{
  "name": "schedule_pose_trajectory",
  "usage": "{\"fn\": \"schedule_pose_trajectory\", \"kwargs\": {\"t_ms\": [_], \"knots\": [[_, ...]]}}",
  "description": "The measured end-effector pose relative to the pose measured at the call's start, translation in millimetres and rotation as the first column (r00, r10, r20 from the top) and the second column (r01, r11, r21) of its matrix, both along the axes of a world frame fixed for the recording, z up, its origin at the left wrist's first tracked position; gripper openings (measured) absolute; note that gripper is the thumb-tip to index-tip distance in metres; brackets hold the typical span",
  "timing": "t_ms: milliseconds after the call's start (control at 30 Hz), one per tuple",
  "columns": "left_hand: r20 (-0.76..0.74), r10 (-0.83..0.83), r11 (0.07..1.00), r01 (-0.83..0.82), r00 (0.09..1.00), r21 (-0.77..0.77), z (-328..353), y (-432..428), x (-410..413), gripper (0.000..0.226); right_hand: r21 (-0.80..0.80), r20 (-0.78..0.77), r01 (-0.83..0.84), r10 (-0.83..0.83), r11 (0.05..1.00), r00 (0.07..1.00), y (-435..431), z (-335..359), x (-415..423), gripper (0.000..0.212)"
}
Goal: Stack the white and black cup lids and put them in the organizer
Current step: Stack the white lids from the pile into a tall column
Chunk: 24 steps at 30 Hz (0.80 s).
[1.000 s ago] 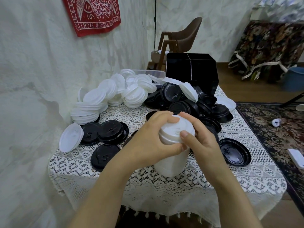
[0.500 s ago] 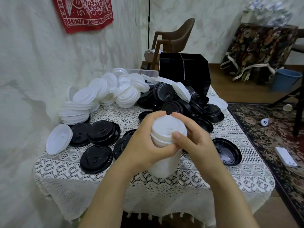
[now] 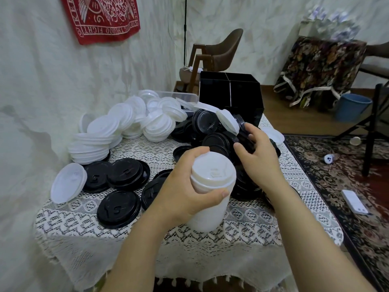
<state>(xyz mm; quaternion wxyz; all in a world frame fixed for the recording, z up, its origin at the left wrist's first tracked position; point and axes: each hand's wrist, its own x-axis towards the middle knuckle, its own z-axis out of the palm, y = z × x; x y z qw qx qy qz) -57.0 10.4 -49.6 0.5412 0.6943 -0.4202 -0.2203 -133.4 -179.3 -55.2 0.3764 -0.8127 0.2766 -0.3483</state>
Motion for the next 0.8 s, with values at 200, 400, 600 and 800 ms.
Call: {"fn": "schedule_pose_trajectory", "kwargs": {"t_ms": [200,400,600,800], "knots": [[-0.01,-0.009,1.0,0.009,1.0,0.003,1,0,0,0.08,-0.262,-0.232,-0.007,-0.056,0.965,0.971,-21,2,25,0.054],[-0.011,-0.017,1.0,0.017,1.0,0.0,0,0,0,0.081,-0.37,-0.247,-0.041,-0.055,0.928,0.968,-14,3,37,0.035],[-0.022,-0.028,1.0,0.028,0.999,-0.009,0,0,0,0.08,-0.207,-0.182,-0.053,0.014,0.977,0.983,-24,10,43,0.059],[-0.012,-0.026,1.0,0.026,1.0,-0.008,0,1,1,0.08,-0.242,-0.408,-0.032,-0.072,0.97,0.91,-22,14,61,0.088]]}}
